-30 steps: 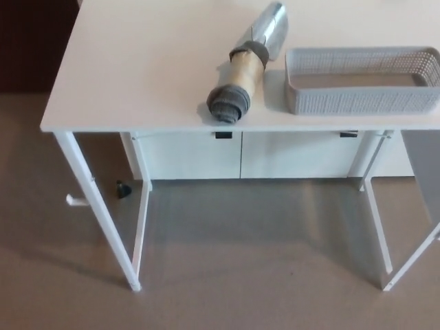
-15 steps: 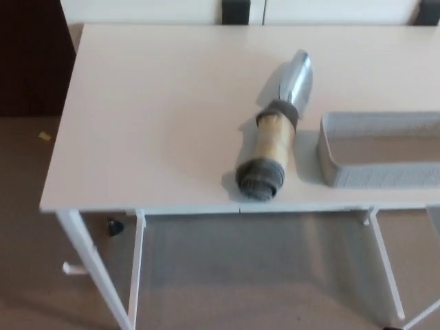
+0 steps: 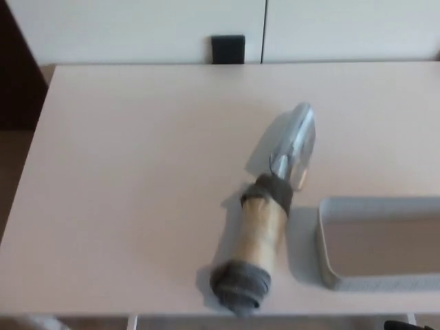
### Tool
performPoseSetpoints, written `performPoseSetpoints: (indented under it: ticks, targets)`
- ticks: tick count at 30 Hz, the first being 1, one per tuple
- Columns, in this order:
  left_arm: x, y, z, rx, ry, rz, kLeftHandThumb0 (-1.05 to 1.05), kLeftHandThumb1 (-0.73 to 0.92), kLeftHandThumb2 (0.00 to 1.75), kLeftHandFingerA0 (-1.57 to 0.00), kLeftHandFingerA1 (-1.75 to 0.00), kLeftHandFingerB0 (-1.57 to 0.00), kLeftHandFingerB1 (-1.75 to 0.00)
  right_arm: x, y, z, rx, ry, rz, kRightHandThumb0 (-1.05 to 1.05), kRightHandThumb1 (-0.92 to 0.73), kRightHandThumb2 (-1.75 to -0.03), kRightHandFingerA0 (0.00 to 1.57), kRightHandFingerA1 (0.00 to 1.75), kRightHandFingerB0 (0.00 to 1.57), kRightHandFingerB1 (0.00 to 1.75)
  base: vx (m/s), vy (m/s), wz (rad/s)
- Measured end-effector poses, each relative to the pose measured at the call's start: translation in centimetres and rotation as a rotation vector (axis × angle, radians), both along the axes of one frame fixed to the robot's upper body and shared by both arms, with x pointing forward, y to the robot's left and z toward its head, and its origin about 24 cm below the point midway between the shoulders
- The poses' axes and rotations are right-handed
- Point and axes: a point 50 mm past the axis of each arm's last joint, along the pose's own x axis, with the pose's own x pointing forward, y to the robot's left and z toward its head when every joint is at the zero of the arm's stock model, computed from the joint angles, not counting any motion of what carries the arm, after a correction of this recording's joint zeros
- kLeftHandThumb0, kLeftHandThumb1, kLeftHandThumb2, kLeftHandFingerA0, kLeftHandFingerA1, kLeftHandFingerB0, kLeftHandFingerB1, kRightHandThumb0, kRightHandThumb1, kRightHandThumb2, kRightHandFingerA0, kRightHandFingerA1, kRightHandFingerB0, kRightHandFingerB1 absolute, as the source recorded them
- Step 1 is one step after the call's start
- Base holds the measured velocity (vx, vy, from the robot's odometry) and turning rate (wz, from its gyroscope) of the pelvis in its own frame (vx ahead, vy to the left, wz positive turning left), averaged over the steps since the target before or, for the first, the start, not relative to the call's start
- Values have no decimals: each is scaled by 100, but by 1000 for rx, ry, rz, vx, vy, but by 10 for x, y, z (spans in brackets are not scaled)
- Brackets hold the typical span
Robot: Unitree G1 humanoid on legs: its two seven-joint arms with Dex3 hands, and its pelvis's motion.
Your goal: The robot walks towards a desk on which a shovel is kept on the left hand side and a container is kept on the right hand side. The robot picks up the shovel using its left hand and places it in the container.
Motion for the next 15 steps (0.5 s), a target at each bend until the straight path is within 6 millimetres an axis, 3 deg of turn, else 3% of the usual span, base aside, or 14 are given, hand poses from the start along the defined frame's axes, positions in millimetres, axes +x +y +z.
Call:
performPoseSetpoints:
  ticks: [7,8,9,15]
  targets:
    - [-7,-25,0,-41,12,-96,-49,68,61,-33,-32,-30,-31,3,5,3,14,-20,3,-43,-41,-69,52,58,39,52,281,318,-11]
    - [-9,-28,-1,-48,21,-108,-49,68,61,-34,-32,-30,-31,1,5,2,15,-15,2,-43,-41,-70,52,57,38,52,79,154,-5]
    - [-11,-29,-2,-51,30,-113,-48,69,61,-34,-32,-31,-31,0,5,2,16,-13,2,-37,-50,-54,56,50,41,44,72,114,1]
    - [-19,-31,-5,-53,62,-126,-49,69,61,-34,-32,-30,-31,-3,7,0,24,0,12,-38,-51,-54,55,49,40,43,-18,-16,0]
